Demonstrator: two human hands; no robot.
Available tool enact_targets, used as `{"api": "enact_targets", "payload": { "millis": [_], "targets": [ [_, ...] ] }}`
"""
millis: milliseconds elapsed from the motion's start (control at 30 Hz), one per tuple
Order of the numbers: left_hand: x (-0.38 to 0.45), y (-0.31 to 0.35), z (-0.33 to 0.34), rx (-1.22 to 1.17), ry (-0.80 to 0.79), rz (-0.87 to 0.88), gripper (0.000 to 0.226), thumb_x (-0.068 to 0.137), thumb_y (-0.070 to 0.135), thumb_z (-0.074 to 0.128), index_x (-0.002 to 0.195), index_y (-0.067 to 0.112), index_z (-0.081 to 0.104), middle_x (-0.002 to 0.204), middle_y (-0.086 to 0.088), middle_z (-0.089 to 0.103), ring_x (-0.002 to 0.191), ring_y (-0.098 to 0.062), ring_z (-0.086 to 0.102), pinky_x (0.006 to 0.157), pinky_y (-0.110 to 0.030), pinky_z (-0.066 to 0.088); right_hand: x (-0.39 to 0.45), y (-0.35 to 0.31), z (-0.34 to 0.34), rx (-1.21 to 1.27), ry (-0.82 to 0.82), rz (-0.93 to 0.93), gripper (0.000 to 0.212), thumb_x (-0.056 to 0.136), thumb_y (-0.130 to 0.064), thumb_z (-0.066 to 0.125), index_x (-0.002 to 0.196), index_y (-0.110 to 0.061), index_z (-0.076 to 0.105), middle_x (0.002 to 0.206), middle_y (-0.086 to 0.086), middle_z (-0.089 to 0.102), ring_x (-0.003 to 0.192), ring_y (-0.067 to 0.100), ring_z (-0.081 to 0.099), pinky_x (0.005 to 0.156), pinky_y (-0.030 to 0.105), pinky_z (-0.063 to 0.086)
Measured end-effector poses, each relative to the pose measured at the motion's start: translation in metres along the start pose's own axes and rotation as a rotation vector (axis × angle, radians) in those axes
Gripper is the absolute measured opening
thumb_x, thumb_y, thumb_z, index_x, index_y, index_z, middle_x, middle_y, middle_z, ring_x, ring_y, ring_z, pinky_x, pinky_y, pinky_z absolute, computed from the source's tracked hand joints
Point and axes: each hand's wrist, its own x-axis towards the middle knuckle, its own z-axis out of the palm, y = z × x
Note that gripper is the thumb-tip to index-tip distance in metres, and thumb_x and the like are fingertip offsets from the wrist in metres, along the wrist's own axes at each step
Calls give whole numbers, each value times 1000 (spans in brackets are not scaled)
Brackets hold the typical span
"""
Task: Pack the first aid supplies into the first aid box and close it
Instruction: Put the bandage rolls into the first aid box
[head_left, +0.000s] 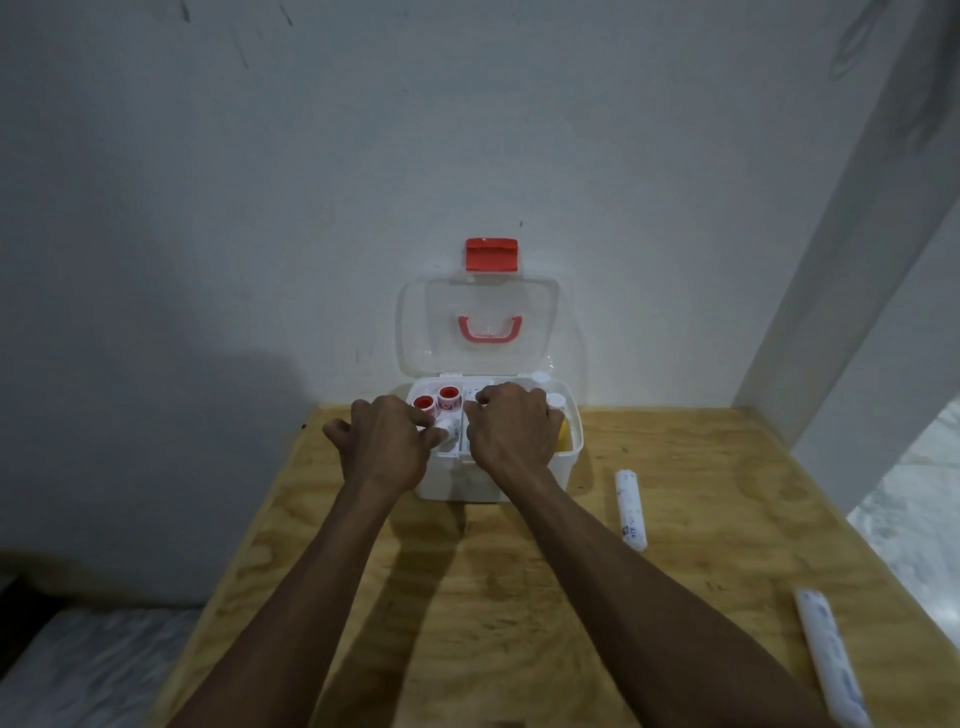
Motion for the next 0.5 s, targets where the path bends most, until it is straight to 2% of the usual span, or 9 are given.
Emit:
{"api": "enact_targets", "payload": {
  "millis": [200,333,433,500],
  "targets": [
    [1,-3,0,-91,19,14,33,84,46,69,113,30,73,113,-5,71,105,-25,56,73,-37,22,-3,1,-10,79,36,-36,30,94,-39,59,115,-21,71,118,2,70,114,21,58,103,42,38],
    [-7,3,-6,-189,82,49,30,84,46,70,110,31,74,111,-3,71,106,-24,58,75,-35,20,-9,9,-30,204,37,-78,30,92,-39,62,114,-20,72,114,1,72,108,22,64,98,44,47],
    [-21,20,-12,-308,149,74,30,83,44,71,108,28,74,104,-2,73,103,-25,60,79,-35,25,-17,30,-56,256,35,-62,28,91,-38,63,112,-21,73,109,-2,73,99,19,67,87,40,54],
    [-36,36,-13,-384,170,106,32,83,44,71,108,24,75,99,-2,74,99,-25,63,84,-37,36,-23,53,-76,279,42,-30,27,89,-36,64,109,-22,74,103,-2,74,94,18,68,80,35,55]
  ]
}}
